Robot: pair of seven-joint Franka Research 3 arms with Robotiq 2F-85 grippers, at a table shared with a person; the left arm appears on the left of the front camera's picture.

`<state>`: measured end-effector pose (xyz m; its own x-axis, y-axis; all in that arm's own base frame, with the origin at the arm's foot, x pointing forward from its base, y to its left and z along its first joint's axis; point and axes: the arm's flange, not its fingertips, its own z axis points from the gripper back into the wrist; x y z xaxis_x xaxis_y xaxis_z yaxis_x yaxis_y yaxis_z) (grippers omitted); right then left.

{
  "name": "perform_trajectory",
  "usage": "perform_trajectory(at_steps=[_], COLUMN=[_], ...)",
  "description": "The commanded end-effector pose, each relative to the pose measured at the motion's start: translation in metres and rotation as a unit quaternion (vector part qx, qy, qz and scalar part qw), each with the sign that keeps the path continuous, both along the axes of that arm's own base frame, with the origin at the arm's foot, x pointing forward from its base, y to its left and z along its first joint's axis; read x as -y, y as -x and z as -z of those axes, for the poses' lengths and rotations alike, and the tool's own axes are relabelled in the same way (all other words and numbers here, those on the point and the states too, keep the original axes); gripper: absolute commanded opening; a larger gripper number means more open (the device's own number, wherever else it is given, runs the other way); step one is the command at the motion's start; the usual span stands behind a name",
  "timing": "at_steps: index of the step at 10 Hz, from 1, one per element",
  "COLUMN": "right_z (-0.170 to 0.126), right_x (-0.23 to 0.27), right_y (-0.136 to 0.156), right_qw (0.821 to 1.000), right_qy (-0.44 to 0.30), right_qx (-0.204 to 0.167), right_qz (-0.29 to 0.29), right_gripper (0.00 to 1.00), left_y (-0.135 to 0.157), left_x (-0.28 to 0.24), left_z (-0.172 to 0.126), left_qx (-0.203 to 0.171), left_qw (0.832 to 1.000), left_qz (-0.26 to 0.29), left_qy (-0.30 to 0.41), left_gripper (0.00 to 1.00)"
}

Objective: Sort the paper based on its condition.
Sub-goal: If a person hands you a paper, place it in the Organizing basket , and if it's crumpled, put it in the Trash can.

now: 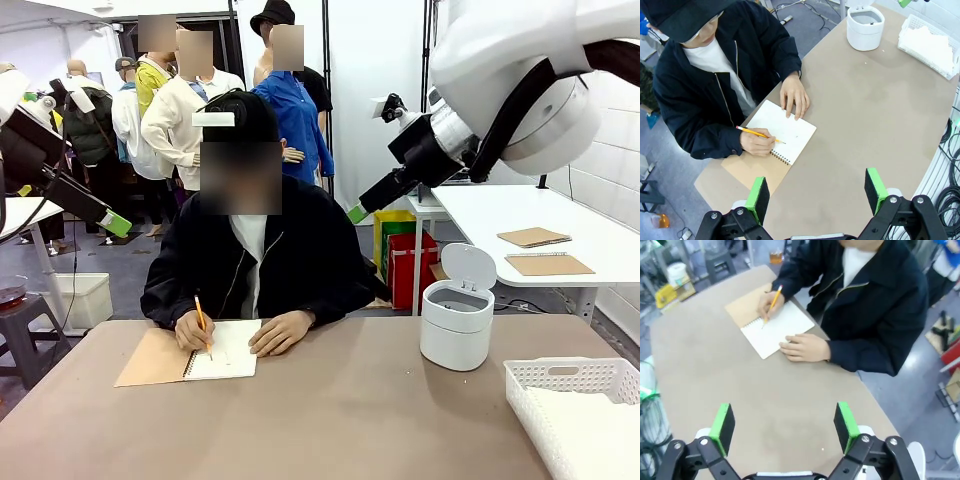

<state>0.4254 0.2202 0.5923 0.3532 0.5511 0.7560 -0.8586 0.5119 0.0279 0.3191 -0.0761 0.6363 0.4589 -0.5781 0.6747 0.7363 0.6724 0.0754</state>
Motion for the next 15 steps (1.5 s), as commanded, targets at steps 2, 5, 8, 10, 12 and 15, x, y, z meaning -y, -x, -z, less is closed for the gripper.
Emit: perform_trajectory(at_steps=[2,5,8,10,12,15], right_z=[0.014,-0.005,-0.023,-0.039,-0.045,-0.045], right_x=[-0.002,-0.003,-0.010,-0.018,-0.025,-0.029], right_y=[0.032,0.033,0.035,0.033,0.037,0.042], right_qw=[0.999,0.997,0.994,0.992,0.991,0.991], right_qy=[0.014,0.021,0.033,0.058,0.080,0.092], right_qx=[0.018,-0.039,-0.061,-0.074,-0.070,-0.051], right_qz=[0.049,0.066,0.084,0.084,0.081,0.086], right_gripper=[1.00,1.00,1.00,1.00,1.00,1.00], left_y=[0.000,0.000,0.000,0.000,0.000,0.000], left_x=[0.001,0.001,0.001,0.001,0.001,0.001], left_z=[-0.001,-0.001,-0.001,-0.001,-0.001,-0.001], left_qx=[-0.004,-0.004,-0.004,-0.004,-0.004,-0.004], left_qw=[1.000,1.000,1.000,1.000,1.000,1.000], left_qz=[-0.003,-0.003,-0.003,-0.003,-0.003,-0.003], left_qy=[0.003,0.003,0.003,0.003,0.003,0.003], left_gripper=[1.00,1.00,1.00,1.00,1.00,1.00])
